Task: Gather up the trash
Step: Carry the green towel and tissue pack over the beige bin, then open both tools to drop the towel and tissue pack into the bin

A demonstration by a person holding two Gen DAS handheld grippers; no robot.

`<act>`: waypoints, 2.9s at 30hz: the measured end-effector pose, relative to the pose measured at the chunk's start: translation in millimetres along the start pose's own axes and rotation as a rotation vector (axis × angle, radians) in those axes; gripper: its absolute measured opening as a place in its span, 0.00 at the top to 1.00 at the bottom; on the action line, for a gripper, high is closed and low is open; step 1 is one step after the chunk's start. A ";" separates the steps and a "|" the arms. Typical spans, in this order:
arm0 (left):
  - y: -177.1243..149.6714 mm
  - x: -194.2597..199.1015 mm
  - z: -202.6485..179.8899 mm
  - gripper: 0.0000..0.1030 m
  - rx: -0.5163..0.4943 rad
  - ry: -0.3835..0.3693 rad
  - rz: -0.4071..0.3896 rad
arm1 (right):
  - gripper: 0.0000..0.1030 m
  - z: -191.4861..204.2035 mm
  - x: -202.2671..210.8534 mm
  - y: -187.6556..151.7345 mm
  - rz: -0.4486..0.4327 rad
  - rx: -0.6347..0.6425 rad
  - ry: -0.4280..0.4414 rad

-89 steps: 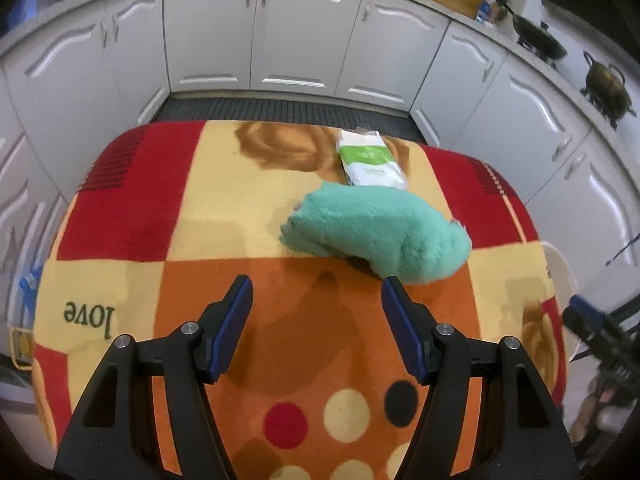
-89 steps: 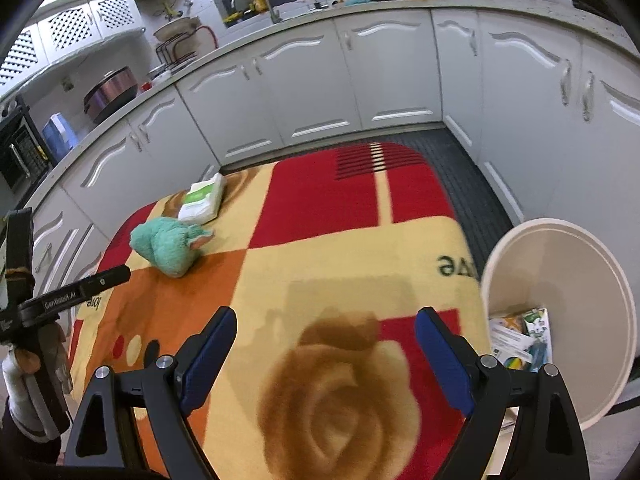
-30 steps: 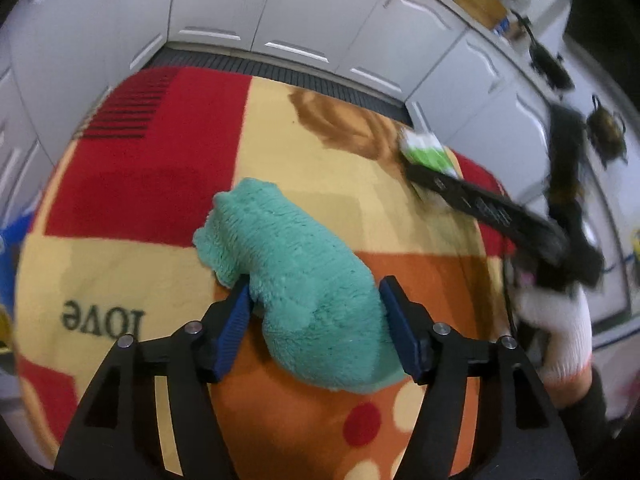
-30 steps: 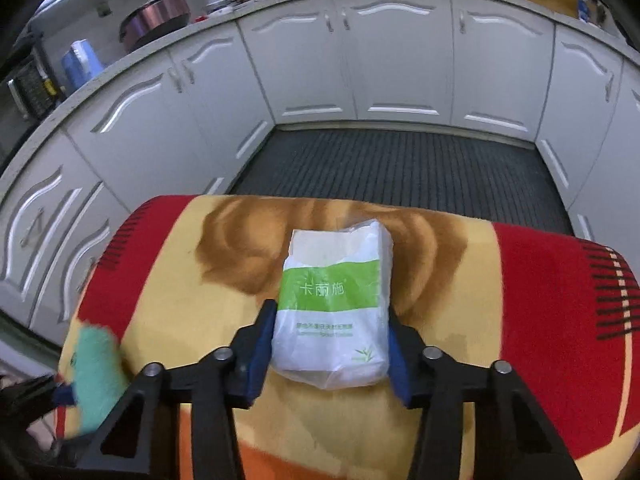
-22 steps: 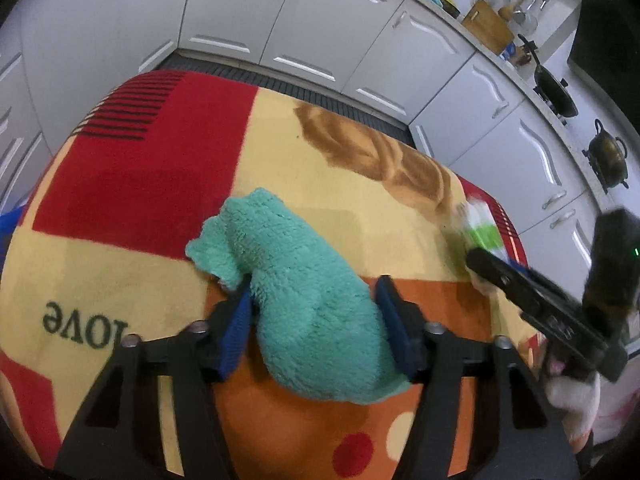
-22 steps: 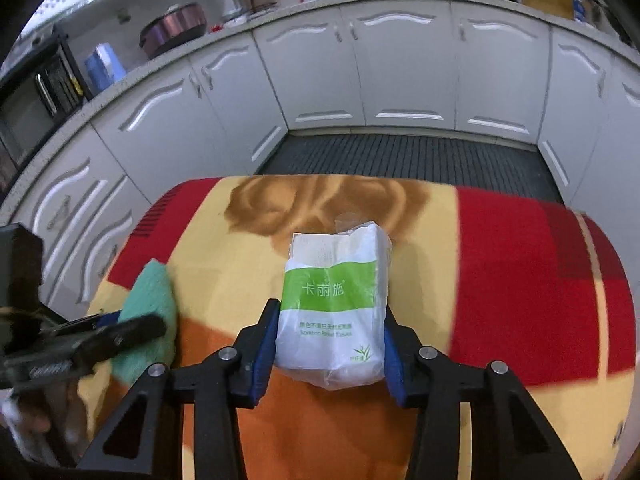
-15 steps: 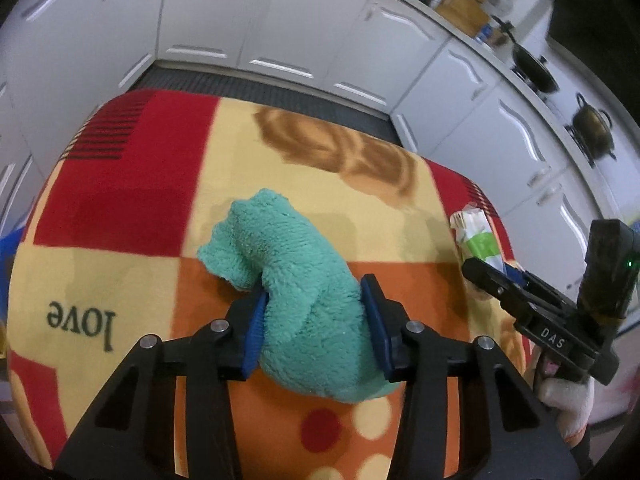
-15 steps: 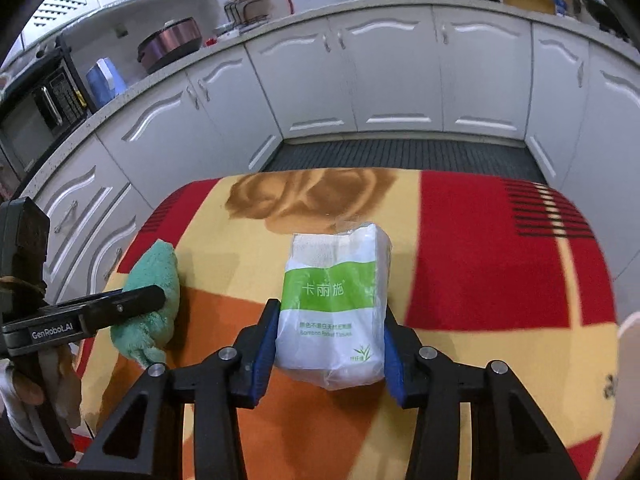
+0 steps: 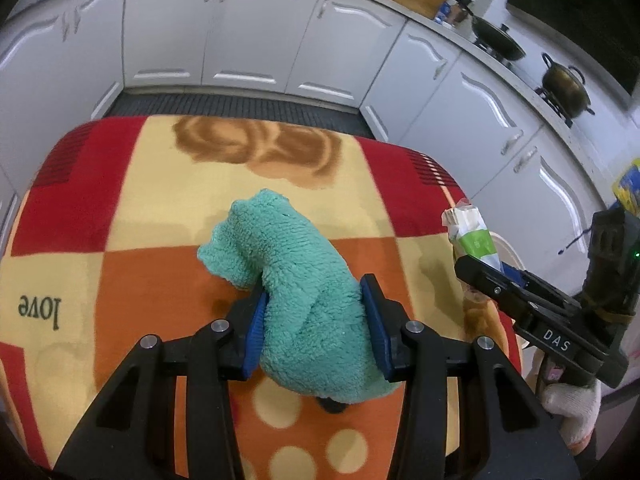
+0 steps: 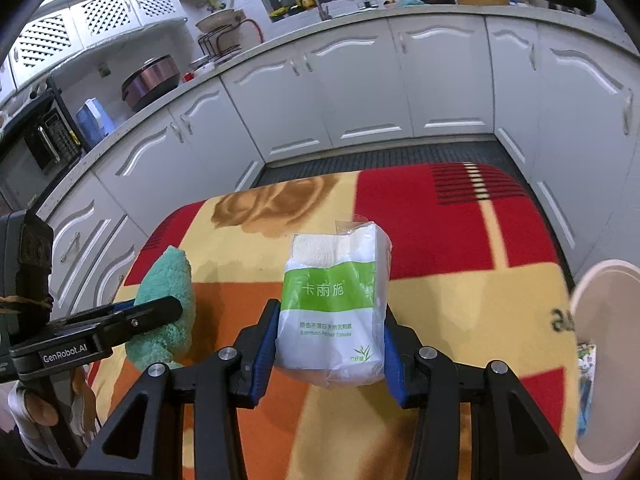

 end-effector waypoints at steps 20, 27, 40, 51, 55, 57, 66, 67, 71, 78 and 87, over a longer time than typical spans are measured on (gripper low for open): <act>25.3 -13.9 -124.5 0.59 -0.242 -0.009 -0.027 | 0.57 -81.1 88.2 -9.1 -0.120 -0.109 -0.078; 27.9 -22.2 -152.3 0.59 -0.283 -0.023 -0.024 | 0.57 -105.7 107.8 -11.3 -0.148 -0.160 -0.098; 39.3 -32.4 -197.5 0.59 -0.342 -0.070 -0.036 | 0.57 -145.2 136.3 -17.7 -0.189 -0.223 -0.147; 56.8 -62.4 -242.9 0.59 -0.368 -0.157 -0.012 | 0.57 -188.7 156.1 -17.8 -0.219 -0.275 -0.224; 62.8 -79.7 -261.1 0.59 -0.374 -0.194 0.002 | 0.57 -209.8 155.9 -19.4 -0.210 -0.311 -0.249; 65.7 -89.0 -268.2 0.59 -0.379 -0.199 0.012 | 0.57 -220.7 154.9 -19.5 -0.207 -0.327 -0.258; 70.5 -132.5 -302.0 0.58 -0.435 -0.192 0.054 | 0.57 -261.6 141.5 -20.0 -0.182 -0.393 -0.291; 70.8 -135.5 -304.0 0.58 -0.440 -0.190 0.058 | 0.57 -266.4 140.5 -20.3 -0.180 -0.396 -0.295; 73.6 -148.5 -309.2 0.57 -0.444 -0.193 0.066 | 0.57 -281.4 135.2 -19.5 -0.170 -0.418 -0.311; 75.0 -162.8 -306.8 0.55 -0.433 -0.193 0.077 | 0.54 -297.5 127.1 -13.3 -0.164 -0.435 -0.332; 78.4 -151.3 -301.1 0.33 -0.410 -0.240 0.031 | 0.27 -296.2 128.1 -11.4 -0.183 -0.447 -0.318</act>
Point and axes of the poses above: each gripper's, at about its wrist camera, not at the fingertips, and x roughly against the way its jaws point, z to its left, y to its top, the point moved 6 cm from there along -x, roughly the way its jaws point, and after that the axes turned 15 degrees about -x, right-handed, at the moved point
